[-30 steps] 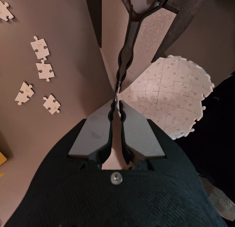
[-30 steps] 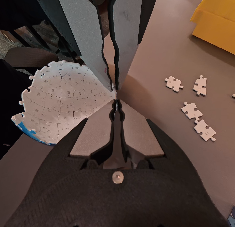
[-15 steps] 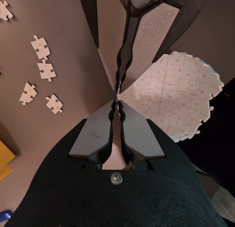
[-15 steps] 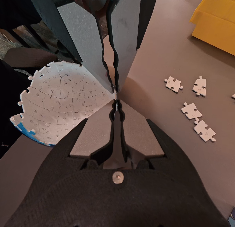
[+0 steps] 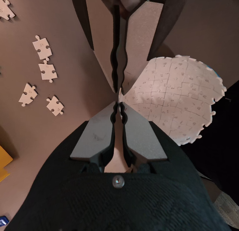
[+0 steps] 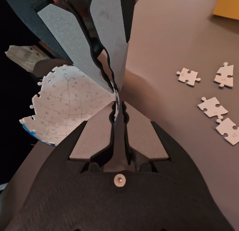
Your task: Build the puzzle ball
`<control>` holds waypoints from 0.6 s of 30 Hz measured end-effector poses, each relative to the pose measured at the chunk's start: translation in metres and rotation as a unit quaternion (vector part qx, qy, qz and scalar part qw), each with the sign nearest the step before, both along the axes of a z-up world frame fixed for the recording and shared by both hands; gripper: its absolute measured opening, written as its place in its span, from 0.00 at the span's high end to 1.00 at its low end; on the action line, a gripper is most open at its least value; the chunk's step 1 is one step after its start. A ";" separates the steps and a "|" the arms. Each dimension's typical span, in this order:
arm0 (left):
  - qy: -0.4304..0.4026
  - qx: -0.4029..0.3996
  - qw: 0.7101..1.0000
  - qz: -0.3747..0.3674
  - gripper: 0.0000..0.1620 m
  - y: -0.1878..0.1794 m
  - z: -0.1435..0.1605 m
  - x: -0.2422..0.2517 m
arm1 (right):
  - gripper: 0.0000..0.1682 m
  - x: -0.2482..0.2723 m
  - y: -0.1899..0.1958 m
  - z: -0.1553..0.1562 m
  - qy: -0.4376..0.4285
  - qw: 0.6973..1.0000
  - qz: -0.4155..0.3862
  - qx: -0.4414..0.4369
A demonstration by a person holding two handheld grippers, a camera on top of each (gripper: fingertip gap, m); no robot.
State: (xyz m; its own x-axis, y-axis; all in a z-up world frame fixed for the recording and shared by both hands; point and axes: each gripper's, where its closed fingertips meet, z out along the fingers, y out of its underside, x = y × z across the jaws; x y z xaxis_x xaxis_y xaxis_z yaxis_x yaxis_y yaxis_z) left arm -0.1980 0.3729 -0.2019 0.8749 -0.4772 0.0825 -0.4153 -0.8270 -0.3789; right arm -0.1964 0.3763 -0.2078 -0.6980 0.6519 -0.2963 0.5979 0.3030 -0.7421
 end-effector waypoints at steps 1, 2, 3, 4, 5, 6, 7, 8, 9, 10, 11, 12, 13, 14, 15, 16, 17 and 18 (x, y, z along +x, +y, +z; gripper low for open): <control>0.004 0.002 1.000 0.001 0.99 0.000 0.000 0.000 | 0.96 0.000 0.001 0.000 0.000 1.000 0.002 0.003; 0.009 0.005 1.000 0.001 0.99 0.001 0.000 0.000 | 0.97 -0.001 0.001 -0.001 0.003 1.000 0.004 0.009; 0.016 0.009 1.000 0.002 0.99 0.001 0.000 -0.001 | 0.98 -0.001 0.002 0.000 0.007 1.000 0.007 0.018; 0.020 0.010 1.000 0.002 0.99 0.002 0.000 -0.002 | 1.00 0.000 0.001 0.001 0.012 0.999 0.012 0.027; 0.021 0.010 1.000 0.001 0.99 0.002 0.000 -0.002 | 1.00 0.000 0.002 0.001 0.018 0.999 0.015 0.040; 0.021 0.009 1.000 0.001 0.99 0.002 0.000 -0.002 | 1.00 0.000 0.002 0.001 0.024 0.998 0.016 0.054; 0.020 0.007 1.000 0.000 0.99 0.002 0.000 -0.002 | 1.00 0.000 0.002 0.001 0.030 0.997 0.017 0.065; 0.020 0.007 1.000 -0.001 0.99 0.002 0.000 -0.002 | 1.00 0.000 0.002 0.001 0.036 0.996 0.017 0.074; 0.018 0.005 1.000 -0.001 0.99 0.002 0.000 -0.002 | 1.00 -0.001 0.002 0.002 0.041 0.996 0.016 0.080; 0.016 0.004 1.000 -0.001 0.99 0.002 0.000 -0.002 | 1.00 -0.001 0.003 0.002 0.046 0.995 0.016 0.084; 0.015 0.005 1.000 -0.001 0.99 0.002 0.000 -0.002 | 1.00 -0.001 0.003 0.002 0.050 0.995 0.015 0.086; 0.015 0.006 1.000 -0.001 0.99 0.003 0.000 -0.002 | 1.00 -0.001 0.003 0.002 0.053 0.995 0.016 0.088; 0.015 0.006 1.000 -0.001 0.99 0.003 0.000 -0.002 | 1.00 -0.001 0.003 0.002 0.055 0.995 0.016 0.087; 0.016 0.007 1.000 -0.002 0.99 0.002 0.000 -0.002 | 1.00 -0.001 0.003 0.002 0.057 0.994 0.017 0.087; 0.019 0.008 1.000 -0.002 0.99 0.003 0.000 -0.002 | 1.00 -0.002 0.003 0.002 0.059 0.994 0.017 0.086; 0.021 0.009 1.000 -0.001 0.99 0.003 0.000 -0.003 | 1.00 -0.002 0.003 0.002 0.060 0.994 0.016 0.085; 0.023 0.010 1.000 -0.001 0.99 0.002 0.000 -0.003 | 1.00 -0.002 0.003 0.002 0.059 0.995 0.016 0.082; 0.024 0.010 1.000 -0.001 0.99 0.002 0.000 -0.003 | 1.00 -0.002 0.003 0.002 0.056 0.995 0.015 0.077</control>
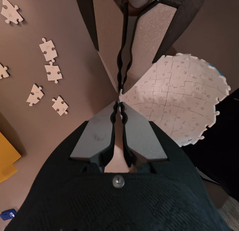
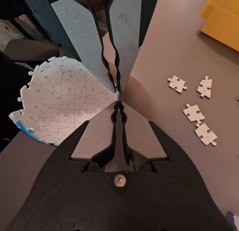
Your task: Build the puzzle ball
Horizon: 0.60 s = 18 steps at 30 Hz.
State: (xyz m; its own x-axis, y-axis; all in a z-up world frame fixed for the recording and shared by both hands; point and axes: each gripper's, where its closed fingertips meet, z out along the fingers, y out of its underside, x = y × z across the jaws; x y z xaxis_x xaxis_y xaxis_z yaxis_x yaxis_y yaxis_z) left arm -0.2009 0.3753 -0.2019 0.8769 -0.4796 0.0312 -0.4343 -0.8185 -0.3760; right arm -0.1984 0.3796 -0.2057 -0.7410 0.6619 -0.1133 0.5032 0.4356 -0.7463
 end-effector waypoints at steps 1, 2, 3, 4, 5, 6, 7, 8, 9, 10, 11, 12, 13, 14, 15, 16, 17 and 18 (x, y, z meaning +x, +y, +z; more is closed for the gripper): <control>0.000 0.000 1.000 0.000 0.99 0.000 0.000 0.000 | 1.00 0.000 0.000 -0.001 -0.005 1.000 -0.001 -0.005; -0.001 0.001 1.000 0.000 0.99 0.000 0.000 0.000 | 1.00 0.000 0.001 -0.002 -0.014 1.000 -0.003 -0.008; -0.003 0.001 1.000 0.000 0.99 0.000 0.000 0.001 | 0.99 0.001 0.001 -0.004 -0.022 1.000 -0.004 -0.009; -0.004 -0.001 1.000 -0.001 0.99 0.000 0.000 0.001 | 0.98 0.001 0.001 -0.006 -0.029 0.999 -0.004 -0.014; -0.006 -0.001 1.000 -0.001 0.99 0.000 0.000 0.001 | 0.98 0.001 0.001 -0.006 -0.036 0.999 -0.003 -0.020; -0.009 -0.002 1.000 0.000 0.99 0.000 0.000 0.001 | 0.97 0.001 0.001 -0.007 -0.041 0.999 -0.002 -0.025; -0.011 -0.002 1.000 0.000 0.99 0.001 0.000 0.001 | 0.97 0.001 0.002 -0.007 -0.047 0.998 0.000 -0.029; -0.014 -0.003 1.000 0.000 0.99 0.001 0.000 0.001 | 0.97 0.002 0.001 -0.007 -0.055 0.998 0.004 -0.033; -0.017 -0.003 1.000 0.000 0.99 0.001 0.000 0.002 | 0.98 0.003 0.000 -0.008 -0.067 0.997 0.010 -0.036; -0.019 -0.003 1.000 0.001 0.99 0.001 0.000 0.002 | 0.98 0.004 0.000 -0.008 -0.078 0.996 0.015 -0.035; -0.018 -0.003 1.000 0.001 0.99 0.001 0.000 0.002 | 0.97 0.004 0.001 -0.009 -0.087 0.996 0.021 -0.032; -0.017 -0.004 1.000 0.002 0.99 0.001 0.000 0.002 | 0.97 0.004 0.001 -0.010 -0.097 0.995 0.028 -0.029; -0.014 -0.005 1.000 0.002 0.99 0.001 0.000 0.002 | 0.97 0.004 0.000 -0.010 -0.109 0.993 0.034 -0.026; -0.010 -0.007 1.000 0.001 0.99 0.000 -0.001 0.001 | 0.97 0.004 0.000 -0.011 -0.122 0.992 0.038 -0.023; -0.008 -0.007 1.000 0.001 0.99 0.000 -0.001 0.001 | 0.97 0.005 0.001 -0.011 -0.137 0.989 0.041 -0.020; -0.007 -0.009 1.000 0.002 0.99 0.000 -0.001 0.001 | 0.97 0.005 0.001 -0.011 -0.153 0.987 0.043 -0.016; -0.006 -0.010 1.000 0.002 0.99 0.000 -0.001 0.001 | 0.97 0.006 0.001 -0.011 -0.167 0.985 0.046 -0.009; -0.005 -0.011 1.000 0.002 0.99 0.000 -0.001 0.001 | 0.97 0.006 0.001 -0.011 -0.178 0.983 0.049 0.000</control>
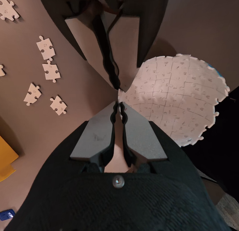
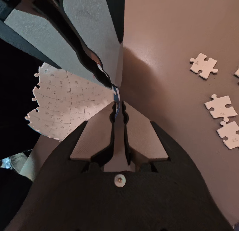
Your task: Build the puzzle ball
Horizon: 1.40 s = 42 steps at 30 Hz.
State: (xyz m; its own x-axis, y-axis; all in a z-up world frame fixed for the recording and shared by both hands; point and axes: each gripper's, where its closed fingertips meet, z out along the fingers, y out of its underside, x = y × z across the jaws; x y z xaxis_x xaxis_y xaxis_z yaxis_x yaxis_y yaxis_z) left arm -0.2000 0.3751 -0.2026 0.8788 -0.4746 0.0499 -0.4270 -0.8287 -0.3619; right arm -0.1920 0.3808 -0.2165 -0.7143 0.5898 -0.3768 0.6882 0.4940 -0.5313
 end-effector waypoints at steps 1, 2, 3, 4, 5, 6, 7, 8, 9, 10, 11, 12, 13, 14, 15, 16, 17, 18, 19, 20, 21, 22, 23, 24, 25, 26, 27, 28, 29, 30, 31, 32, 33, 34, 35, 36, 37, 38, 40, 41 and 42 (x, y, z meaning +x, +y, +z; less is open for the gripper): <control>0.001 -0.001 1.000 0.001 0.99 0.000 0.000 0.000 | 0.98 0.001 0.000 0.000 -0.010 1.000 0.005 0.009; 0.001 -0.002 1.000 0.002 0.99 0.000 0.000 0.000 | 0.99 0.002 0.000 0.000 -0.017 1.000 0.007 0.020; 0.000 -0.002 1.000 0.003 0.99 0.000 0.000 -0.001 | 0.99 0.002 0.000 0.000 -0.023 0.999 0.010 0.032; -0.001 -0.002 1.000 0.004 0.99 0.000 0.000 -0.001 | 0.99 0.003 0.000 0.000 -0.027 0.999 0.012 0.041; -0.001 -0.001 1.000 0.005 0.99 0.000 0.000 -0.001 | 1.00 0.003 0.000 0.000 -0.028 0.998 0.013 0.048; -0.002 0.000 1.000 0.007 0.99 0.000 0.000 -0.001 | 1.00 0.002 0.001 0.000 -0.026 0.998 0.010 0.053; -0.001 0.002 1.000 0.009 0.99 0.000 0.000 -0.002 | 1.00 0.001 0.001 0.001 -0.024 0.998 0.005 0.054; -0.002 0.004 1.000 0.011 0.99 0.000 0.000 -0.002 | 1.00 0.001 0.001 0.001 -0.023 0.998 -0.001 0.051; -0.005 0.007 1.000 0.013 0.99 0.000 0.000 -0.002 | 1.00 0.001 0.001 0.001 -0.025 0.999 -0.005 0.045; -0.009 0.010 1.000 0.014 0.99 0.001 0.001 -0.001 | 0.99 0.001 0.001 0.002 -0.024 0.999 -0.007 0.037; -0.012 0.013 1.000 0.016 0.99 0.001 0.001 -0.002 | 0.98 0.000 0.002 0.003 -0.020 0.999 -0.011 0.029; -0.013 0.015 1.000 0.017 0.99 0.001 0.002 -0.002 | 0.95 -0.002 0.002 0.005 -0.014 1.000 -0.018 0.018; -0.014 0.016 1.000 0.017 0.99 0.001 0.002 -0.002 | 0.93 -0.003 0.001 0.006 -0.011 1.000 -0.020 0.003; -0.014 0.016 1.000 0.016 0.99 0.000 0.002 -0.002 | 0.93 -0.003 -0.001 0.006 -0.006 1.000 -0.016 -0.010; -0.014 0.015 1.000 0.014 0.99 0.000 0.002 -0.002 | 0.93 -0.003 -0.001 0.005 0.002 1.000 -0.012 -0.015; -0.011 0.013 1.000 0.012 0.99 0.000 0.001 -0.002 | 0.92 -0.004 0.000 0.003 0.009 1.000 -0.012 -0.013; -0.010 0.011 1.000 0.010 0.99 -0.001 0.001 -0.002 | 0.91 -0.005 0.001 0.002 0.012 1.000 -0.011 -0.012; -0.007 0.008 1.000 0.008 0.99 -0.001 0.001 -0.002 | 0.90 -0.006 0.001 0.001 0.016 1.000 -0.010 -0.012; -0.004 0.005 1.000 0.006 0.99 -0.001 0.001 -0.003 | 0.90 -0.007 0.000 0.002 0.025 1.000 -0.007 -0.012; -0.002 0.002 1.000 0.006 0.99 -0.002 0.001 -0.003 | 0.91 -0.008 0.000 0.002 0.033 0.999 -0.003 -0.012; -0.002 0.001 1.000 0.006 0.99 -0.002 0.001 -0.003 | 0.91 -0.008 -0.001 0.002 0.040 0.999 0.001 -0.010; -0.003 0.001 1.000 0.007 0.99 -0.002 0.001 -0.003 | 0.91 -0.008 -0.001 0.002 0.049 0.999 0.006 -0.008; -0.005 0.002 1.000 0.009 0.99 -0.001 0.001 -0.003 | 0.93 -0.008 -0.001 0.002 0.057 0.998 0.009 -0.006; -0.006 0.003 1.000 0.010 0.99 -0.001 0.001 -0.003 | 0.95 -0.007 -0.001 0.002 0.062 0.998 0.012 -0.006; -0.008 0.004 1.000 0.012 0.99 -0.001 0.001 -0.003 | 0.97 -0.006 -0.002 0.002 0.063 0.998 0.013 -0.009; -0.009 0.005 1.000 0.013 0.99 -0.001 0.001 -0.003 | 0.99 -0.006 -0.003 0.002 0.063 0.998 0.012 -0.012; -0.011 0.006 1.000 0.014 1.00 -0.001 0.001 -0.003 | 0.99 -0.006 -0.003 0.002 0.063 0.998 0.011 -0.014; -0.011 0.006 1.000 0.014 0.99 0.000 0.001 -0.003 | 0.99 -0.006 -0.003 0.001 0.064 0.998 0.009 -0.016; -0.012 0.007 1.000 0.015 0.99 0.000 0.001 -0.003 | 0.99 -0.006 -0.002 0.001 0.065 0.998 0.008 -0.018; -0.010 0.009 1.000 0.016 1.00 0.001 0.001 -0.003 | 1.00 -0.006 -0.002 0.001 0.067 0.998 0.006 -0.019; -0.008 0.010 1.000 0.017 1.00 0.001 0.001 -0.004 | 1.00 -0.007 -0.001 0.001 0.069 0.997 0.003 -0.018; -0.006 0.011 1.000 0.018 1.00 0.002 0.001 -0.004 | 1.00 -0.008 -0.001 0.001 0.072 0.997 0.000 -0.017; -0.004 0.010 1.000 0.018 0.99 0.002 0.001 -0.005 | 1.00 -0.009 -0.001 0.001 0.075 0.997 -0.002 -0.016; -0.004 0.006 1.000 0.018 0.99 0.001 0.001 -0.005 | 1.00 -0.009 -0.001 0.001 0.076 0.997 -0.003 -0.015; -0.005 0.003 1.000 0.018 0.99 0.000 0.001 -0.006 | 1.00 -0.010 -0.002 0.001 0.078 0.997 -0.005 -0.014; -0.006 0.002 1.000 0.017 0.99 0.000 0.000 -0.006 | 1.00 -0.010 -0.002 0.001 0.079 0.997 -0.006 -0.012; -0.006 0.002 1.000 0.017 0.99 0.000 0.000 -0.007 | 1.00 -0.011 -0.002 0.001 0.081 0.997 -0.008 -0.010; -0.006 0.001 1.000 0.018 0.99 0.000 0.000 -0.007 | 1.00 -0.012 -0.002 0.001 0.082 0.997 -0.011 -0.010; -0.008 0.001 1.000 0.019 0.99 0.001 0.000 -0.008 | 1.00 -0.012 -0.002 0.001 0.083 0.996 -0.016 -0.009; -0.011 -0.005 1.000 0.018 0.98 0.000 -0.002 -0.007 | 1.00 -0.013 -0.003 0.001 0.086 0.996 -0.018 -0.010; -0.010 -0.014 1.000 0.018 0.98 -0.001 -0.005 -0.008 | 1.00 -0.014 -0.003 0.002 0.090 0.996 -0.019 -0.011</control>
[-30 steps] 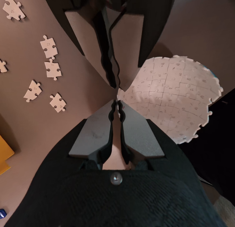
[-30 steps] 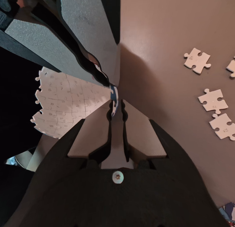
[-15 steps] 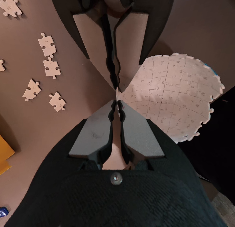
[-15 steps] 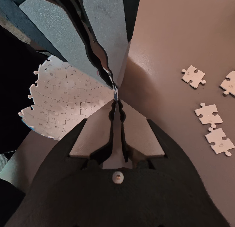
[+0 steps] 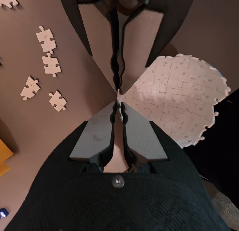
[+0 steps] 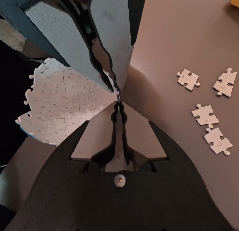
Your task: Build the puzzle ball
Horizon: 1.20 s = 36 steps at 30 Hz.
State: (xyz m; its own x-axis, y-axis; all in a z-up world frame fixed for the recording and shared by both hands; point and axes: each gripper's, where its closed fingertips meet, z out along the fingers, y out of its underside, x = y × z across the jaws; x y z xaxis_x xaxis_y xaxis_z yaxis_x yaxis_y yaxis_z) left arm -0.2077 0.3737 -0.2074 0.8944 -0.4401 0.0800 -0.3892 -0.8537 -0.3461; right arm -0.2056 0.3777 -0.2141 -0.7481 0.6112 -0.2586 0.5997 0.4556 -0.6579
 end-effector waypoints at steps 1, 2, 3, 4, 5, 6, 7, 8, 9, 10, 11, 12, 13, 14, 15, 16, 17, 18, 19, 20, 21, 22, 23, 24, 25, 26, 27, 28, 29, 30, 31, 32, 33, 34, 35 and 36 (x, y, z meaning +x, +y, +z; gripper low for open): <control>0.003 -0.005 1.000 0.001 0.97 0.000 -0.003 -0.001 | 1.00 0.000 0.000 0.000 0.001 1.000 -0.001 -0.001; 0.000 -0.004 1.000 -0.001 0.97 0.001 -0.002 0.000 | 1.00 0.000 0.000 0.001 0.000 1.000 -0.001 -0.001; -0.005 -0.006 1.000 -0.003 0.98 0.001 -0.002 0.001 | 1.00 0.000 0.000 0.001 0.000 1.000 -0.001 -0.002; -0.007 -0.005 1.000 -0.005 0.99 0.002 -0.001 0.001 | 1.00 0.000 0.000 0.001 0.002 1.000 -0.001 -0.003; -0.005 -0.004 1.000 -0.006 0.99 0.002 -0.001 0.001 | 1.00 0.000 0.001 0.001 0.003 1.000 -0.001 -0.003; -0.004 -0.004 1.000 -0.006 0.99 0.002 -0.001 0.001 | 1.00 0.000 0.001 0.001 0.003 1.000 -0.001 -0.002; -0.005 -0.005 1.000 -0.007 0.99 0.002 -0.001 0.001 | 1.00 0.000 0.001 0.001 0.003 1.000 -0.001 -0.003; -0.008 -0.006 1.000 -0.006 0.99 0.002 -0.001 0.001 | 1.00 0.000 0.000 0.001 0.003 1.000 -0.001 -0.005; -0.014 -0.007 1.000 -0.005 0.99 0.002 -0.001 0.001 | 1.00 0.000 0.000 0.001 0.004 1.000 -0.001 -0.008; -0.020 -0.006 1.000 -0.003 0.99 0.002 -0.001 0.001 | 1.00 -0.001 0.000 0.001 0.005 1.000 -0.001 -0.012; -0.025 -0.005 1.000 -0.001 0.99 0.003 -0.001 0.001 | 1.00 -0.001 0.000 0.002 0.007 1.000 -0.001 -0.015; -0.027 -0.002 1.000 0.003 0.99 0.004 -0.001 0.000 | 1.00 -0.002 0.001 0.002 0.012 1.000 0.000 -0.016; -0.028 0.002 1.000 0.006 0.99 0.005 0.000 0.000 | 1.00 -0.002 0.002 0.002 0.017 1.000 0.000 -0.015; -0.029 0.005 1.000 0.007 0.99 0.005 0.000 0.000 | 1.00 -0.002 0.002 0.002 0.021 1.000 0.000 -0.014; -0.027 0.007 1.000 0.009 0.99 0.005 0.000 -0.001 | 1.00 -0.003 0.002 0.003 0.024 1.000 0.000 -0.014; -0.023 0.010 1.000 0.009 0.99 0.005 0.000 -0.001 | 1.00 -0.003 0.002 0.003 0.026 1.000 0.000 -0.013; -0.017 0.013 1.000 0.009 0.99 0.004 0.000 -0.001 | 1.00 -0.003 0.001 0.002 0.025 1.000 -0.001 -0.013; -0.012 0.015 1.000 0.009 0.99 0.004 0.000 -0.001 | 1.00 -0.003 0.001 0.003 0.023 1.000 -0.003 -0.016; -0.007 0.017 1.000 0.009 0.99 0.004 0.001 -0.001 | 1.00 -0.003 0.000 0.003 0.018 1.000 -0.004 -0.021; -0.003 0.019 1.000 0.009 0.99 0.004 0.001 -0.002 | 0.99 -0.003 0.000 0.003 0.014 1.000 -0.006 -0.027; 0.000 0.023 1.000 0.009 0.99 0.004 0.001 -0.002 | 0.95 -0.005 0.000 0.004 0.013 0.999 -0.011 -0.033; 0.003 0.026 1.000 0.010 0.99 0.004 0.002 -0.002 | 0.92 -0.006 0.000 0.004 0.012 0.999 -0.014 -0.039; 0.008 0.028 1.000 0.010 0.99 0.004 0.002 -0.002 | 0.92 -0.006 -0.001 0.005 0.011 0.999 -0.014 -0.044; 0.013 0.031 0.999 0.010 0.99 0.004 0.002 -0.003 | 0.92 -0.006 -0.002 0.005 0.009 0.999 -0.013 -0.048; 0.019 0.032 0.999 0.010 0.99 0.003 0.002 -0.003 | 0.94 -0.006 -0.002 0.005 0.010 0.999 -0.010 -0.049; 0.022 0.034 0.999 0.009 0.99 0.004 0.002 -0.003 | 0.96 -0.005 -0.003 0.006 0.011 0.999 -0.006 -0.049; 0.026 0.035 0.999 0.009 1.00 0.004 0.002 -0.003 | 0.97 -0.005 -0.003 0.006 0.013 0.999 -0.005 -0.047; 0.028 0.037 0.999 0.009 0.99 0.003 0.003 -0.004 | 0.97 -0.005 -0.003 0.006 0.016 0.999 -0.005 -0.045; 0.030 0.038 0.999 0.009 1.00 0.003 0.003 -0.004 | 0.97 -0.005 -0.003 0.006 0.017 0.999 -0.005 -0.044; 0.030 0.038 0.999 0.010 0.99 0.003 0.003 -0.004 | 0.97 -0.006 -0.003 0.006 0.018 0.999 -0.005 -0.044; 0.030 0.039 0.999 0.010 1.00 0.003 0.003 -0.004 | 0.98 -0.006 -0.003 0.006 0.020 0.999 -0.005 -0.044; 0.030 0.039 0.999 0.010 1.00 0.003 0.003 -0.004 | 0.98 -0.006 -0.003 0.006 0.022 0.999 -0.004 -0.042; 0.030 0.040 0.999 0.011 1.00 0.004 0.003 -0.004 | 0.98 -0.006 -0.003 0.006 0.026 0.999 -0.005 -0.038; 0.030 0.041 0.999 0.012 1.00 0.004 0.003 -0.004 | 0.99 -0.007 -0.002 0.006 0.032 0.999 -0.005 -0.030; 0.031 0.041 0.999 0.013 0.99 0.004 0.003 -0.004 | 1.00 -0.007 -0.002 0.006 0.038 0.999 -0.005 -0.021; 0.030 0.041 0.999 0.014 0.99 0.004 0.003 -0.004 | 1.00 -0.008 -0.001 0.006 0.043 0.999 -0.005 -0.012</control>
